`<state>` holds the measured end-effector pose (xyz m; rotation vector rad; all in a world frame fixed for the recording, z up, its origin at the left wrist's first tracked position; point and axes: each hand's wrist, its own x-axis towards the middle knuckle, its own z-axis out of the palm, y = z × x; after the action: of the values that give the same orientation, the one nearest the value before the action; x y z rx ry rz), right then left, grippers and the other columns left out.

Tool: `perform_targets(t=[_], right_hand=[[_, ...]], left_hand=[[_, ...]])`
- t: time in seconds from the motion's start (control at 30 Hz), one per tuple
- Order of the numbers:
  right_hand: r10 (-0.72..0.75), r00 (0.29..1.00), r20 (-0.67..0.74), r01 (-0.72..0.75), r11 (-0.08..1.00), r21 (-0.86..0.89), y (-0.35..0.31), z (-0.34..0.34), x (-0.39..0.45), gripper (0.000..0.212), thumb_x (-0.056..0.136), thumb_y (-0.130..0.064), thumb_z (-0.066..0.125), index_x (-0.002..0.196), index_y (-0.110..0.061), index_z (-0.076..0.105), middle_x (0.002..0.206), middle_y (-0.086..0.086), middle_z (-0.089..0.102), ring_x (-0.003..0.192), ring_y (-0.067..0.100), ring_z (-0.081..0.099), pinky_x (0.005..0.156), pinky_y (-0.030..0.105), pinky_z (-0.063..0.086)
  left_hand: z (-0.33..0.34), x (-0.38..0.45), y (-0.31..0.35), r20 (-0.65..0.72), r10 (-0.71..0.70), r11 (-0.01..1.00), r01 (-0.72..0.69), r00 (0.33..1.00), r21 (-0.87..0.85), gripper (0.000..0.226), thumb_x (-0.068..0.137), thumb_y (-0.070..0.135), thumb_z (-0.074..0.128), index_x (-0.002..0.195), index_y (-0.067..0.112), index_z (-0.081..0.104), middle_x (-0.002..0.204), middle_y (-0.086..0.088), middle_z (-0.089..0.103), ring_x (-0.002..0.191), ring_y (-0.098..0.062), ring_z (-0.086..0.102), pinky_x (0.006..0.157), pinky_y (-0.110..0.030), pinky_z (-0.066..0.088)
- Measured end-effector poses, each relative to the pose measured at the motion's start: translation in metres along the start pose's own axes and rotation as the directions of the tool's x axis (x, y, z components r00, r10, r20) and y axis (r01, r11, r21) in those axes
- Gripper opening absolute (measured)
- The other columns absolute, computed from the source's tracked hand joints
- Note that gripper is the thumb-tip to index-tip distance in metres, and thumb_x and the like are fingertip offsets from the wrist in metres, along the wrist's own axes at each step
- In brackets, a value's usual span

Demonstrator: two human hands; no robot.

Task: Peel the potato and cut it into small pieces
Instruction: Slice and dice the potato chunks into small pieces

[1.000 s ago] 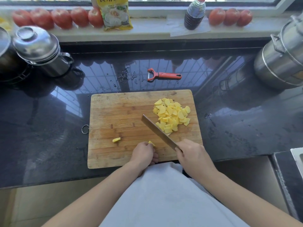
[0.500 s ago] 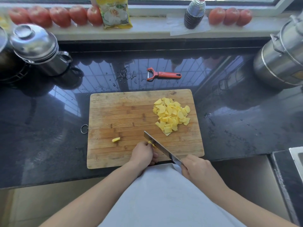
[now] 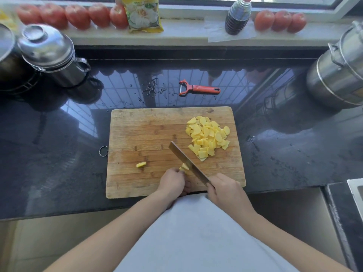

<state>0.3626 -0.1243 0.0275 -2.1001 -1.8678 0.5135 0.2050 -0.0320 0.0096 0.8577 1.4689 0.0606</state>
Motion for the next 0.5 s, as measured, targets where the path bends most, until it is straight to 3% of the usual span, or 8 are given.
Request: perform_targets(t=[0.1, 0.3, 0.4, 0.5], right_hand=[[-0.033, 0.999, -0.008, 0.033, 0.999, -0.028, 0.002, -0.005, -0.008, 0.017, 0.083, -0.016, 0.058, 0.066, -0.015, 0.055, 0.062, -0.003, 0.045, 0.046, 0.026, 0.048, 0.036, 0.035, 0.041], [-0.056, 0.997, 0.05, 0.06, 0.994, -0.089, 0.0, -0.007, -0.012, 0.015, 0.08, -0.018, 0.061, 0.066, -0.016, 0.061, 0.06, -0.003, 0.05, 0.043, 0.024, 0.051, 0.035, 0.029, 0.038], [-0.049, 0.997, 0.059, 0.054, 0.994, -0.09, 0.003, -0.013, -0.017, 0.024, 0.086, -0.024, 0.048, 0.065, -0.016, 0.058, 0.06, -0.004, 0.048, 0.044, 0.025, 0.05, 0.035, 0.031, 0.038], [0.001, 0.996, 0.094, 0.009, 0.994, -0.106, 0.01, -0.021, -0.031, 0.026, 0.09, -0.028, 0.043, 0.066, -0.02, 0.052, 0.062, -0.006, 0.04, 0.047, 0.028, 0.048, 0.038, 0.037, 0.04]], left_hand=[[0.001, 0.001, 0.001, 0.013, -0.002, 1.0, 0.002, 1.0, -0.012, 0.028, 0.105, 0.018, 0.038, 0.094, 0.009, 0.062, 0.083, -0.017, 0.076, 0.073, -0.032, 0.073, 0.072, -0.041, 0.061], [0.001, 0.001, 0.0, 0.022, 0.001, 1.0, -0.001, 1.0, -0.021, 0.027, 0.104, 0.017, 0.035, 0.091, 0.013, 0.059, 0.08, -0.016, 0.075, 0.077, -0.035, 0.075, 0.069, -0.039, 0.06], [0.0, -0.001, -0.001, 0.027, 0.012, 1.0, -0.011, 1.0, -0.023, 0.027, 0.104, 0.017, 0.034, 0.092, 0.014, 0.059, 0.078, -0.015, 0.073, 0.072, -0.033, 0.073, 0.066, -0.035, 0.057], [-0.001, -0.001, -0.001, 0.028, 0.015, 1.0, -0.015, 0.999, -0.013, 0.028, 0.105, 0.017, 0.034, 0.095, 0.012, 0.06, 0.085, -0.017, 0.076, 0.081, -0.037, 0.076, 0.068, -0.036, 0.06]])
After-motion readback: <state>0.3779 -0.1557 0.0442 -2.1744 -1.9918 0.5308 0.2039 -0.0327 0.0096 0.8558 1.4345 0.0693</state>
